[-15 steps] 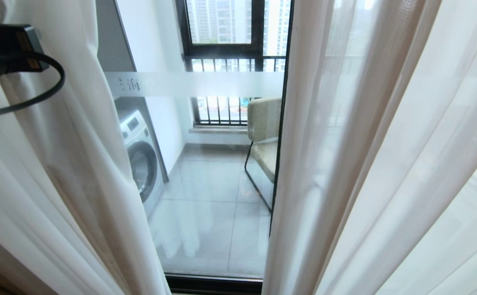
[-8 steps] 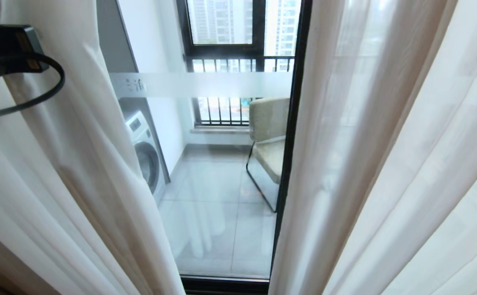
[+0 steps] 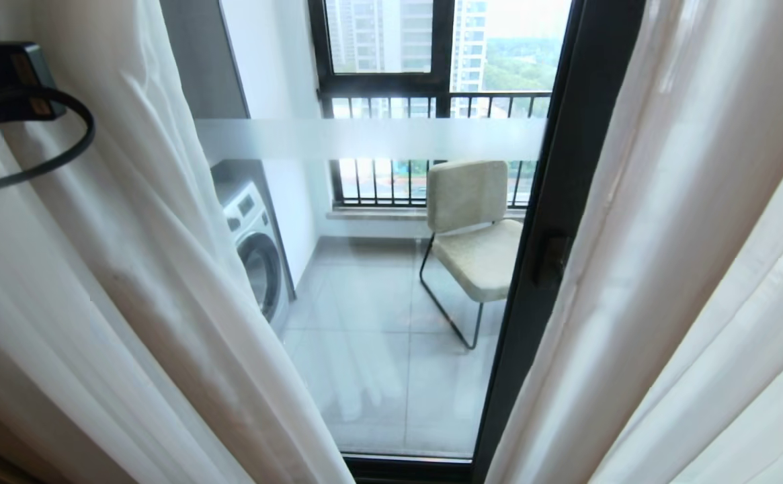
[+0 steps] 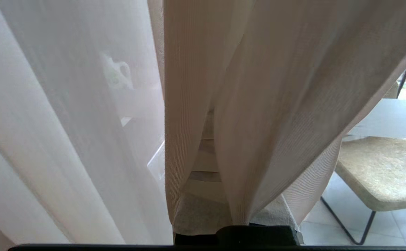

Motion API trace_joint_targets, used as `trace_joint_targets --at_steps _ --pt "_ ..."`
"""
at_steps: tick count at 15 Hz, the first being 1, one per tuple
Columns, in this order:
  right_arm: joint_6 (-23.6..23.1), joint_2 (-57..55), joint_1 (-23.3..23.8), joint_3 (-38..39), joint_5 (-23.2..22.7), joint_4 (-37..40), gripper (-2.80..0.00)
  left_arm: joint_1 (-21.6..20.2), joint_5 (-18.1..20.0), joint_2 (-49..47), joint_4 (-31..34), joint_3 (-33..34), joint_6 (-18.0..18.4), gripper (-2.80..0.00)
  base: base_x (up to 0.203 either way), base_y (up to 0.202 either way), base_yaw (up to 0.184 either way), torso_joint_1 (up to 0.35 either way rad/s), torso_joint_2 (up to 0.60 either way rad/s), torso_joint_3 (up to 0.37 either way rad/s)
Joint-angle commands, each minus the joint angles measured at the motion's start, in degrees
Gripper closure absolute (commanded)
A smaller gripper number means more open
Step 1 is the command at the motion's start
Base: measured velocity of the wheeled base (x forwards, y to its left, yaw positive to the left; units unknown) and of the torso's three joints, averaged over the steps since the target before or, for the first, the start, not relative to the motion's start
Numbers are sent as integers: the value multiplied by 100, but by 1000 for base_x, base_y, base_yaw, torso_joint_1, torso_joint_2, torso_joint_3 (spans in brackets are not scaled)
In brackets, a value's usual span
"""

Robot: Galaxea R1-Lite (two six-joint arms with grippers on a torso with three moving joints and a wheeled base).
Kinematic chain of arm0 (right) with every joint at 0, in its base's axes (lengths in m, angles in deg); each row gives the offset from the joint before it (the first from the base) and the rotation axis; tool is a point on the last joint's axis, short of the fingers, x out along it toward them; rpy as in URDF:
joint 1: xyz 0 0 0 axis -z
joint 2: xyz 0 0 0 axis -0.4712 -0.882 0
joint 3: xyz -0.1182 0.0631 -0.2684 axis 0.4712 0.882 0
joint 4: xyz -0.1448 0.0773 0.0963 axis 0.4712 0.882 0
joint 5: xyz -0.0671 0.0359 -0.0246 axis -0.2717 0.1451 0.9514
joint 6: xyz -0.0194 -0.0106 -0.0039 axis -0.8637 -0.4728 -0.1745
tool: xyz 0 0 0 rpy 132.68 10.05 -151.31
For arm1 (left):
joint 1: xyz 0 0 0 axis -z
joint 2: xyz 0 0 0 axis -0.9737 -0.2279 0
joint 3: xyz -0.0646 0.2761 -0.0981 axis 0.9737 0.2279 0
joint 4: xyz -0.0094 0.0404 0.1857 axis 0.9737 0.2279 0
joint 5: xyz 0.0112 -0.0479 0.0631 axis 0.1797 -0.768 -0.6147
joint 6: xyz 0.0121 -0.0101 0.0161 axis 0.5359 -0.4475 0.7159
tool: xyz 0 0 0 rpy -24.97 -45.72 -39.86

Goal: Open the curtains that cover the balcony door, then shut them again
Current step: Pull the inner curtains open on both sides

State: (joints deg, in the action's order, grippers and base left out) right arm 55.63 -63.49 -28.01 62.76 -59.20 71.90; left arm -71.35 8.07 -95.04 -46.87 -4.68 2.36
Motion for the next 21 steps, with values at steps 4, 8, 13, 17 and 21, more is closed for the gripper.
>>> trace_joint_targets --at_steps 4,8,13,17,21 --pt "-5 2 -1 0 -6 -1 0 -11 -157 178 -4 29 1 0 0 193 1 0 3 4" --pt "-5 2 -1 0 -6 -1 0 -11 -302 213 -13 21 1 0 0 189 0 0 3 1" --pt "-5 2 -1 0 -6 -1 0 -11 -339 275 -4 3 10 0 0 189 3 0 3 5" --pt "-5 2 -1 0 -6 -1 0 -11 -338 321 -4 23 10 0 0 192 2 3 2 4" --pt "-5 2 -1 0 -6 -1 0 -11 -346 362 5 29 10 0 0 190 1 2 3 1"
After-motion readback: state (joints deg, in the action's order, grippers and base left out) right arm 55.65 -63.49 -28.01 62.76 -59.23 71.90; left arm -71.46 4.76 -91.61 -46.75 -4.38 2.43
